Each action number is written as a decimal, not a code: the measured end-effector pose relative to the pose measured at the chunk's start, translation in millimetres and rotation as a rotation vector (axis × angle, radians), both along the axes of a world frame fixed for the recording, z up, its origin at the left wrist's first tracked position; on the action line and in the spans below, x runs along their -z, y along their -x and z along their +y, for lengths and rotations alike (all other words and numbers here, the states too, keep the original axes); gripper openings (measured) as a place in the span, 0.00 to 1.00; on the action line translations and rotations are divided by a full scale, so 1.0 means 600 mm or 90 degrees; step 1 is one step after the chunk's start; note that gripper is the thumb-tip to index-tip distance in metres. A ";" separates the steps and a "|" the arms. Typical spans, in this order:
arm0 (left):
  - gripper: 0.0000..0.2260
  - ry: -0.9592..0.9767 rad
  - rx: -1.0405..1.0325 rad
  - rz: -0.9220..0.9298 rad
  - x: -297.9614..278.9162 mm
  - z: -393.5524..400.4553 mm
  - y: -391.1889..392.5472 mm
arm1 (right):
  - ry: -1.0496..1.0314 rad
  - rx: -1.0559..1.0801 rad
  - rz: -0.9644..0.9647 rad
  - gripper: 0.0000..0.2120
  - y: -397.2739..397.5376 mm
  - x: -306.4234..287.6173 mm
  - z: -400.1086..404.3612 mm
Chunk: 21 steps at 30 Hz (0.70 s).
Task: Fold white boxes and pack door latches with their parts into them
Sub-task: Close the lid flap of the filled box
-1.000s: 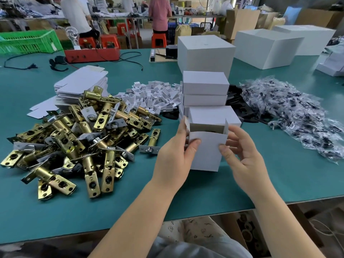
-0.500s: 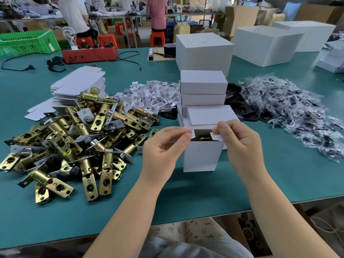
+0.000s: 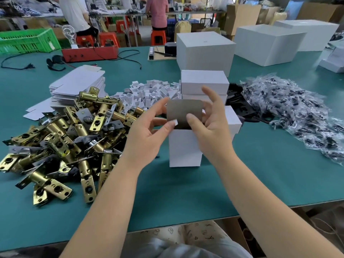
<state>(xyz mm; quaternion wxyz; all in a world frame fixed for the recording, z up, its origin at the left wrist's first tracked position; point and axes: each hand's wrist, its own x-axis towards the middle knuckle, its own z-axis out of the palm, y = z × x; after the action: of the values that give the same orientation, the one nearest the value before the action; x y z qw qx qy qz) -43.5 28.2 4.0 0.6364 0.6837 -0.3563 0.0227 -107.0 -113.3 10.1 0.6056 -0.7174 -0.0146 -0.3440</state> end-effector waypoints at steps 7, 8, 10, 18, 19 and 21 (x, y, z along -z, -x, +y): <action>0.16 0.019 -0.043 -0.008 -0.002 0.044 -0.034 | 0.016 0.016 0.015 0.07 -0.054 -0.016 0.063; 0.15 0.027 -0.057 -0.017 0.000 0.046 -0.034 | -0.003 0.018 0.014 0.06 -0.062 -0.022 0.069; 0.16 0.044 -0.093 -0.038 0.006 0.047 -0.030 | -0.021 0.034 0.008 0.08 -0.073 -0.031 0.076; 0.12 0.151 -0.031 0.011 0.019 0.029 -0.015 | -0.005 -0.016 -0.044 0.09 -0.048 -0.015 0.093; 0.15 0.149 -0.019 0.027 0.018 0.028 -0.013 | -0.004 -0.021 -0.043 0.10 -0.044 -0.013 0.088; 0.14 0.130 -0.012 0.038 0.020 0.026 -0.012 | -0.002 -0.044 -0.031 0.12 -0.037 -0.012 0.074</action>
<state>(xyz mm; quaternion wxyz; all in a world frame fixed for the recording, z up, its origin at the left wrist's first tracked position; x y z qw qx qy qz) -36.6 43.6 -7.9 0.7127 0.6192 -0.3267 0.0445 -84.7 -68.6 17.1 0.6179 -0.7067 -0.0533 -0.3404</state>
